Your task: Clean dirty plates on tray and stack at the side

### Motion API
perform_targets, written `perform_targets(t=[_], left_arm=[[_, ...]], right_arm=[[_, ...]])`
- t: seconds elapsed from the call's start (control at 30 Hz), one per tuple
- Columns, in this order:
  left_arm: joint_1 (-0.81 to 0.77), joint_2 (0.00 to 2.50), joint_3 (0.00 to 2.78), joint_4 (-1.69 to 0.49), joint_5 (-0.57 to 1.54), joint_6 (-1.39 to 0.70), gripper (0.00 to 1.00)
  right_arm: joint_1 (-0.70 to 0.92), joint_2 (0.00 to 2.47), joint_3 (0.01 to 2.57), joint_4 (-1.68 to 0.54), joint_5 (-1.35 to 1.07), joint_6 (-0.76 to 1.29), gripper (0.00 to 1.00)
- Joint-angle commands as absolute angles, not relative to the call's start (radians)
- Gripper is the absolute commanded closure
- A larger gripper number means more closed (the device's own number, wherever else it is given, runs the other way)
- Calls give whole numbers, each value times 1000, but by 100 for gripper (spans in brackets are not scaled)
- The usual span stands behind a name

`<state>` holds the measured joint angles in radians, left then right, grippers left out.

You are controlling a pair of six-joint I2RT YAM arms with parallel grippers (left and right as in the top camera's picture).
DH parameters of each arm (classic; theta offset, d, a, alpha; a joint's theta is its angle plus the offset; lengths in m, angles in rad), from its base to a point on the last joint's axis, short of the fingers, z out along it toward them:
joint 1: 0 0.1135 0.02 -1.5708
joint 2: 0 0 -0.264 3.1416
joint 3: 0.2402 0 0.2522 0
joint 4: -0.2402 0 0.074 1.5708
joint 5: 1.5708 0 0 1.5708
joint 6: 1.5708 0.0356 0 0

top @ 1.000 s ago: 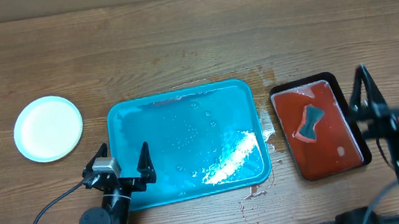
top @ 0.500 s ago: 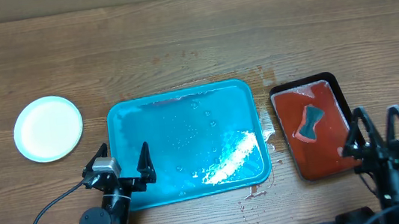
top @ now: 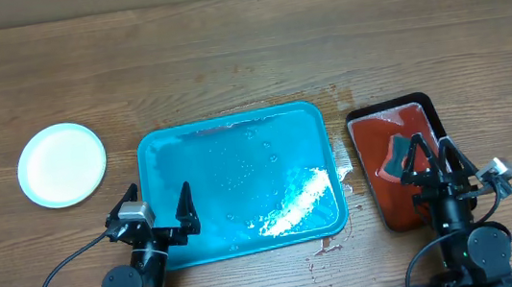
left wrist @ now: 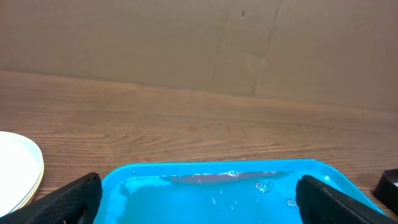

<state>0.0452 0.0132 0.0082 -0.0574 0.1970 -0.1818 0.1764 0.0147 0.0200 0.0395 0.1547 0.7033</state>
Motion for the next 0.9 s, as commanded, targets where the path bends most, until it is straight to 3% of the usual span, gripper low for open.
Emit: perform_targets(t=[0.0, 0.2, 0.4, 0.87], left_arm=[[39, 4, 5, -60, 191, -191, 0], [39, 4, 5, -60, 191, -191, 0], [39, 4, 5, -60, 191, -191, 0], [39, 4, 5, -60, 191, -191, 0]], right_arm=[[173, 3, 8, 27, 167, 721, 0], [174, 3, 8, -73, 139, 562, 0], [177, 3, 8, -85, -10, 84, 0], [176, 3, 8, -84, -2, 55, 0]])
